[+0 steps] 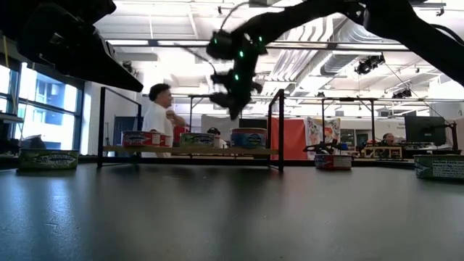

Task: Stack canned seafood by type on shelf
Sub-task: Adjust the blue pink cans on the shelf

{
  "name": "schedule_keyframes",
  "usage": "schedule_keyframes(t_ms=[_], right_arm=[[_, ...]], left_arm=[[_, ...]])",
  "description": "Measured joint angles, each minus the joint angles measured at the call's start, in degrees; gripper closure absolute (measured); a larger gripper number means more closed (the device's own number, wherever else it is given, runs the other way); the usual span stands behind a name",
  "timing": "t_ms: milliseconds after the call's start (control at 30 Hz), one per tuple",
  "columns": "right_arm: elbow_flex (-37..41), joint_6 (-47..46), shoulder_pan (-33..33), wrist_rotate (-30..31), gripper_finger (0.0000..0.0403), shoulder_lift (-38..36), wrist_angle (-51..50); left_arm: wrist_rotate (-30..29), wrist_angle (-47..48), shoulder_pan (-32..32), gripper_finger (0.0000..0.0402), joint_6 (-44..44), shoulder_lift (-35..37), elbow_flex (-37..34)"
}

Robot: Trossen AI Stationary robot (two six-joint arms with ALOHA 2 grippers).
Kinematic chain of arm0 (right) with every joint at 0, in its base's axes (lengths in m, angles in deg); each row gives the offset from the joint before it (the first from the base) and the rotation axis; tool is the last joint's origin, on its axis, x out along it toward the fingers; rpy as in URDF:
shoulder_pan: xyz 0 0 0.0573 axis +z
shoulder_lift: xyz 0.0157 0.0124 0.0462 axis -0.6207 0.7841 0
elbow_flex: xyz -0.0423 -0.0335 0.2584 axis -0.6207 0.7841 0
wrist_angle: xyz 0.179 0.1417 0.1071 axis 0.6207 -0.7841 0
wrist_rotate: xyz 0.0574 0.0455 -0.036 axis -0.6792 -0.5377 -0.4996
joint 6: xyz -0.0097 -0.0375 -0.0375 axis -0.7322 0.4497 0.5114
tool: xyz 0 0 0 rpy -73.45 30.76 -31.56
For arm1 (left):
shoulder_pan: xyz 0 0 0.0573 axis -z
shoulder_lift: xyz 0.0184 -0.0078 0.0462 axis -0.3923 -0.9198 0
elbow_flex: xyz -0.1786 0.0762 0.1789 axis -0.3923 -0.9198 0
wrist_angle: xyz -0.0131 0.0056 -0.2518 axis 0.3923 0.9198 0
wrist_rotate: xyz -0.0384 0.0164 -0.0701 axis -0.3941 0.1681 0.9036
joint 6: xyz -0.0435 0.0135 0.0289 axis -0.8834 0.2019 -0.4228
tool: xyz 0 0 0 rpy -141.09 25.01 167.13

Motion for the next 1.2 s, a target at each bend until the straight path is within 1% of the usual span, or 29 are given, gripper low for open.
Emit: schedule_keyframes(t_ms=[67,133,267,333,367,400,467,567,600,833,1033,1200], right_arm=[[-3.3,2.2,1.4,-1.2,0.0403,0.0,-2.6],[-6.8,4.4,3.1,-4.8,0.0403,-0.2,-7.1],[-12.5,7.9,7.3,-18.0,0.0403,-0.3,-19.2],[-12.9,11.4,9.2,-24.3,0.0403,-0.4,-23.7],[-12.4,13.1,10.0,-25.6,0.0403,-0.4,-25.5],[-11.6,14.0,10.6,-26.0,0.0403,-0.4,-26.9],[-9.2,14.5,11.1,-24.6,0.0403,-0.3,-28.4],[-4.7,14.6,10.3,-18.8,0.0403,-0.3,-27.3],[-3.6,14.6,9.6,-18.0,0.0403,-0.2,-26.6],[0.4,13.1,5.0,-18.4,0.0403,-0.2,-21.3],[3.9,12.0,2.7,-19.4,0.0403,-0.7,-19.2],[4.3,10.7,2.4,-15.2,0.0403,-0.6,-17.4]], left_arm=[[0.0,0.0,0.0,0.0402,-0.1,0.0,0.0],[0.0,0.1,0.0,0.0401,-0.2,0.0,0.0],[0.0,0.2,0.0,0.0401,-0.5,0.0,0.0],[0.0,0.2,0.0,0.0402,-0.5,0.0,0.0],[0.0,0.1,0.0,0.0402,-0.5,0.0,0.0],[0.0,0.1,0.0,0.0402,-0.8,0.0,0.0],[0.0,0.2,0.3,0.0402,-1.5,0.0,0.0],[0.0,0.2,0.7,0.0401,-1.4,0.0,0.0],[0.0,0.2,0.7,0.0402,-1.4,0.0,0.0],[0.0,0.3,0.7,0.0402,-1.4,0.0,0.0],[0.0,0.2,0.6,0.0401,-1.5,0.0,0.0],[0.0,0.1,0.6,0.0401,-1.5,0.0,0.0]])
